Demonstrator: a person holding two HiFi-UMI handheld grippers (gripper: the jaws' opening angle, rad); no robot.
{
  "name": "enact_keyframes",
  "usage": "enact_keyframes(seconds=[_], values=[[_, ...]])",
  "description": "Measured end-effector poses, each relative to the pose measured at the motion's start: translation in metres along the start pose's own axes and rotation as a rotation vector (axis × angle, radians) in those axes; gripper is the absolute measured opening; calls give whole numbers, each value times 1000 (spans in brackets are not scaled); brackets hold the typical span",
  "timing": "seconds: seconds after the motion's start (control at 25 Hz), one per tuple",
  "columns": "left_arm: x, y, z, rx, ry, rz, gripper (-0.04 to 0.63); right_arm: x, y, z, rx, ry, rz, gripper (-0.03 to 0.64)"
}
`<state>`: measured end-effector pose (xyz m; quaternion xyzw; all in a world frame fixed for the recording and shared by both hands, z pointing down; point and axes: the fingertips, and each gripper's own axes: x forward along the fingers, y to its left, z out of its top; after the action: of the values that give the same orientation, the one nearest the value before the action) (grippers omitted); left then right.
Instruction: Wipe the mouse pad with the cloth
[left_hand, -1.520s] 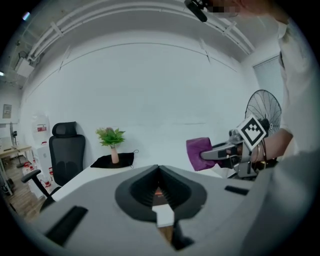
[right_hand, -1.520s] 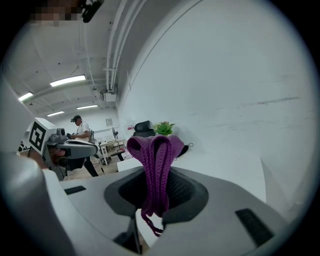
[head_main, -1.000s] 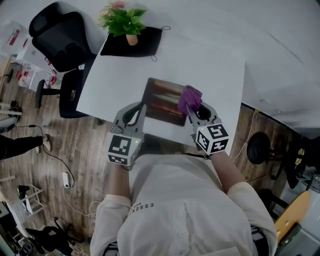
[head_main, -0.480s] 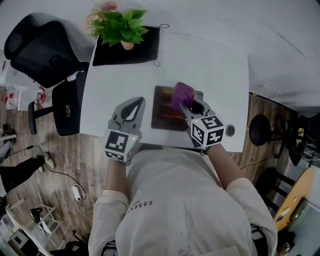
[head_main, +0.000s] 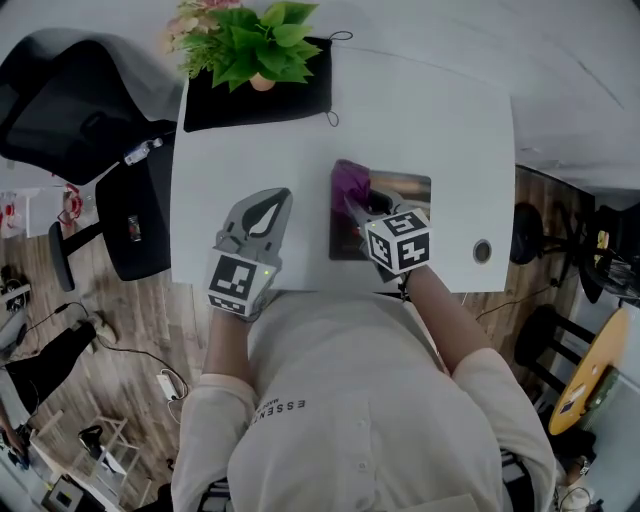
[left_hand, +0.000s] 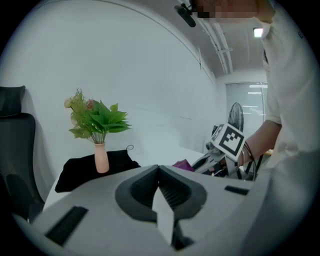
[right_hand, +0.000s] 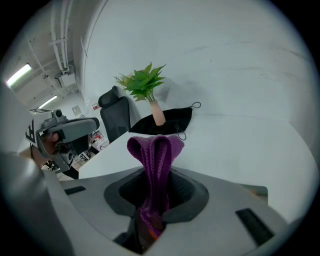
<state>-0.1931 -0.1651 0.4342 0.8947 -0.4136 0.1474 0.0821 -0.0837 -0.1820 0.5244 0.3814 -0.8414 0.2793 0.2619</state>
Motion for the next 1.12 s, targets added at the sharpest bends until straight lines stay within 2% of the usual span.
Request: enact_keyframes(seconds=[0.36,0.56,0.68,0.84,1.0,1.12], values=[[10,13,-8,16,9,-39,2,41,1,-17,34,118,39,94],[14,12,-7,-45,25,-24,2,45,-9,-21,76,150,56,94],[19,11,-8,-22,24,-24,2,43,-15,-24,98,156,65,95],[23,8,-6,-34,29,-14,2,37,-24,-28,120,163,64,97],[31,0,-1,16,46,5,2,28,-37,-33,131,166,61,97],[38,-9,3,24,46,5,2,19,-48,-37,144,169,56,98]])
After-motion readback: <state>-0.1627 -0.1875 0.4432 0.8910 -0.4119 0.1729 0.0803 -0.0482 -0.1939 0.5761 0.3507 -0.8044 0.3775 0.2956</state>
